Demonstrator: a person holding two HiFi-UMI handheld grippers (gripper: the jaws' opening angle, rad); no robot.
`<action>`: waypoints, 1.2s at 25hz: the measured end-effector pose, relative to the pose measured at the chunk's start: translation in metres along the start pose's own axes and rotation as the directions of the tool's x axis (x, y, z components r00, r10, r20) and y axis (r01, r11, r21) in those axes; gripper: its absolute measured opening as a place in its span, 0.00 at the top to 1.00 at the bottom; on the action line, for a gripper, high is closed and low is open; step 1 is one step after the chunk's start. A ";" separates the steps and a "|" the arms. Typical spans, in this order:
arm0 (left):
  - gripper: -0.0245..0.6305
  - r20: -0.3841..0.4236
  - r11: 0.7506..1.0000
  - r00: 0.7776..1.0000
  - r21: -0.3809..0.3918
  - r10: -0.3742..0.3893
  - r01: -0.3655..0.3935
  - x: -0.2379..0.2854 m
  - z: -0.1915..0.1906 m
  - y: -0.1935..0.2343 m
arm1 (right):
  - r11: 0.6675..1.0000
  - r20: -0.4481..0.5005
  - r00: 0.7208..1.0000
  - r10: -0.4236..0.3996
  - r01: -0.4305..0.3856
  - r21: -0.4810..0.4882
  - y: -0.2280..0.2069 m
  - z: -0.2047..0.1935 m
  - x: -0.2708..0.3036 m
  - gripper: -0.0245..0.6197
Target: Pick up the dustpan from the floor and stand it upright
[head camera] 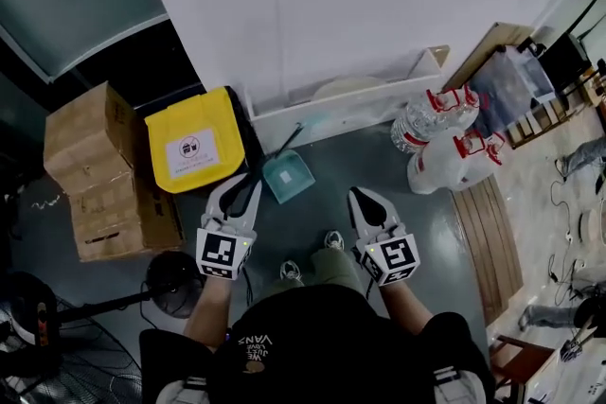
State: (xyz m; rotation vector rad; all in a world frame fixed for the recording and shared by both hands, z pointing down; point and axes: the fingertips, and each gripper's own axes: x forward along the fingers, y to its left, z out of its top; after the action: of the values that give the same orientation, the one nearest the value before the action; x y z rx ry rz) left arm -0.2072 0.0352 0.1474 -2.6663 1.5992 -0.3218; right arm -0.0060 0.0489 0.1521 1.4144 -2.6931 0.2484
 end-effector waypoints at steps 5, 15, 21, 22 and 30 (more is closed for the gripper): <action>0.84 0.041 0.999 0.999 -0.044 0.032 -0.030 -0.030 0.014 -0.003 | 0.999 0.031 0.999 0.022 -0.021 -0.032 0.015 0.021 -0.011 0.96; 0.88 0.025 0.995 0.997 -0.071 0.077 -0.075 -0.077 0.005 0.003 | 0.997 0.043 0.997 0.069 -0.068 -0.022 0.035 0.029 -0.028 0.96; 0.88 0.057 0.995 0.996 -0.070 0.074 -0.070 -0.084 0.015 0.003 | 0.996 0.001 0.997 0.081 -0.081 -0.030 0.041 0.021 -0.024 0.96; 0.88 0.059 0.996 0.996 -0.068 0.069 -0.065 -0.085 0.016 0.002 | 0.996 -0.005 0.997 0.082 -0.082 -0.027 0.042 0.020 -0.023 0.96; 0.88 0.075 0.998 0.997 -0.061 0.023 -0.018 -0.086 0.023 -0.008 | 0.995 -0.025 0.996 0.089 -0.090 -0.048 0.053 0.021 -0.016 0.96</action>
State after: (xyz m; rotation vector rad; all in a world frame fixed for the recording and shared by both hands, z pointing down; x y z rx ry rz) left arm -0.2351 0.1117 0.1112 -2.6689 1.6390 -0.1730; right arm -0.0407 0.0870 0.1233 1.2716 -2.7278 0.2018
